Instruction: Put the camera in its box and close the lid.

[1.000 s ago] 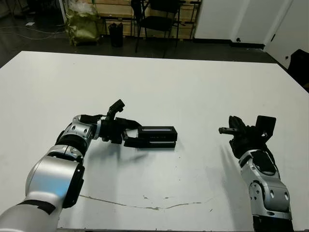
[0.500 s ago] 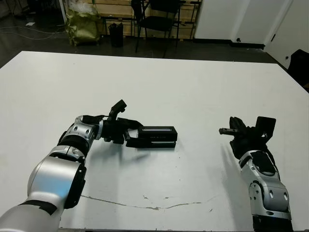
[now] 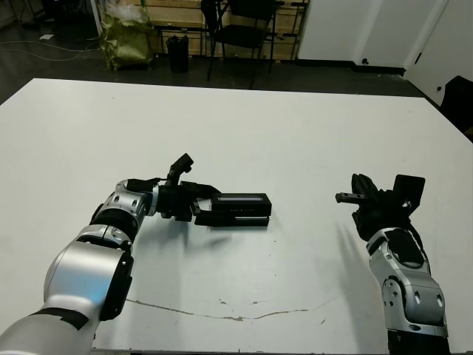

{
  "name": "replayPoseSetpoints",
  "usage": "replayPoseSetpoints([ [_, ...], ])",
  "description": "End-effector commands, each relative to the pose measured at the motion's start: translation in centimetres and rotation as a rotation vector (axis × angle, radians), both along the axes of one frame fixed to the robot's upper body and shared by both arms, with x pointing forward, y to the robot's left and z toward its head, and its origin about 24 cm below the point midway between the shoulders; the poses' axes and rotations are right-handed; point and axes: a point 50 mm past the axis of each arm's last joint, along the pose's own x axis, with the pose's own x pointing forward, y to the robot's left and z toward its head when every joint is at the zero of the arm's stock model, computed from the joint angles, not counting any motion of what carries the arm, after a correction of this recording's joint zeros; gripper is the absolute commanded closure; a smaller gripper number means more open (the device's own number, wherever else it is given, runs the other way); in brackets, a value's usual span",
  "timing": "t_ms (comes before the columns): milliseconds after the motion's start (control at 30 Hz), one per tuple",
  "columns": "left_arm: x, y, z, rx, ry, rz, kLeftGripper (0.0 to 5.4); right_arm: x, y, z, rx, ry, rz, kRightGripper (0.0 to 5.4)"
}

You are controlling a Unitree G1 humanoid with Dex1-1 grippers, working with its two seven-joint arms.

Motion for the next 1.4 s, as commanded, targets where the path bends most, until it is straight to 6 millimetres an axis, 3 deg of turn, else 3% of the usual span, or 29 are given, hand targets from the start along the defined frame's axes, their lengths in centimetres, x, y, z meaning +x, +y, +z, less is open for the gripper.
replayPoseSetpoints([
  [33, -1.5, 0.2, -2.5, 0.057, 0.094, 0.015, 0.01, -0.1, -0.5, -0.9, 0.004, 0.044, -0.019, 5.40],
  [233, -1.7, 0.1, -2.8, 0.043, 0.158, 0.058, 0.11, 0.0, -0.6, -1.0, 0.002, 0.040, -0.015, 5.40],
  [500, -1.5, -0.1, -3.0, 0.055, 0.170, 0.113, 1.88, -0.1, -0.3, -0.5, -0.015, 0.050, -0.020, 5.40],
  [700, -1.6, -0.2, -3.1, 0.025, 0.230, 0.149, 2.70, -0.2, -0.3, -0.3, -0.040, 0.052, -0.023, 5.40],
  [1100, -1.4, -0.2, -2.8, 0.008, 0.202, 0.144, 2.78, -0.1, -0.5, -0.7, -0.015, 0.051, -0.005, 5.40],
  [1400, 0.4, -0.6, -0.1, -0.107, 0.118, 0.187, 2.79, 0.0, -0.6, -0.8, -0.022, 0.066, -0.015, 5.40],
])
